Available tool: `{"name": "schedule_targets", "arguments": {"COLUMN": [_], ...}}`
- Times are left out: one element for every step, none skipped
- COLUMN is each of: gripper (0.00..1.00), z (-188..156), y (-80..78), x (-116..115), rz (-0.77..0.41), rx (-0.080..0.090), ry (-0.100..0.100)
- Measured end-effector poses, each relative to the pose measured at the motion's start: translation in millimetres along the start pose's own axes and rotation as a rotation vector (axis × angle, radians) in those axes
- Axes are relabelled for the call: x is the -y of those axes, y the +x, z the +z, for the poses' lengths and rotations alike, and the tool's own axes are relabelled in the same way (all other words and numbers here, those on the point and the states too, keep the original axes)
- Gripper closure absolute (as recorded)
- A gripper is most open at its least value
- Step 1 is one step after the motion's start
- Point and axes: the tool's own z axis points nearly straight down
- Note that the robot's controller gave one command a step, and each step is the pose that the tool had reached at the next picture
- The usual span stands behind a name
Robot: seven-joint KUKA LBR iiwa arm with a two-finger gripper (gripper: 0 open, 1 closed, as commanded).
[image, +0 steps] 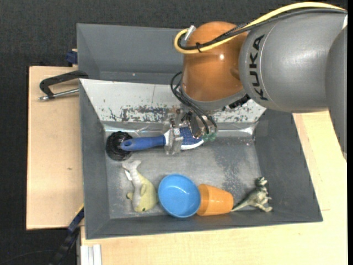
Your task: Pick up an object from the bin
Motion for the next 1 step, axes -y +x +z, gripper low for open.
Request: {"name": "schedule_targets", "arguments": {"gripper": [1.0], "z": [-33.6], "y": [20.8], "x": [10.6], "rz": [-0.056], "rx": [-0.005], "ry": [0.001]}}
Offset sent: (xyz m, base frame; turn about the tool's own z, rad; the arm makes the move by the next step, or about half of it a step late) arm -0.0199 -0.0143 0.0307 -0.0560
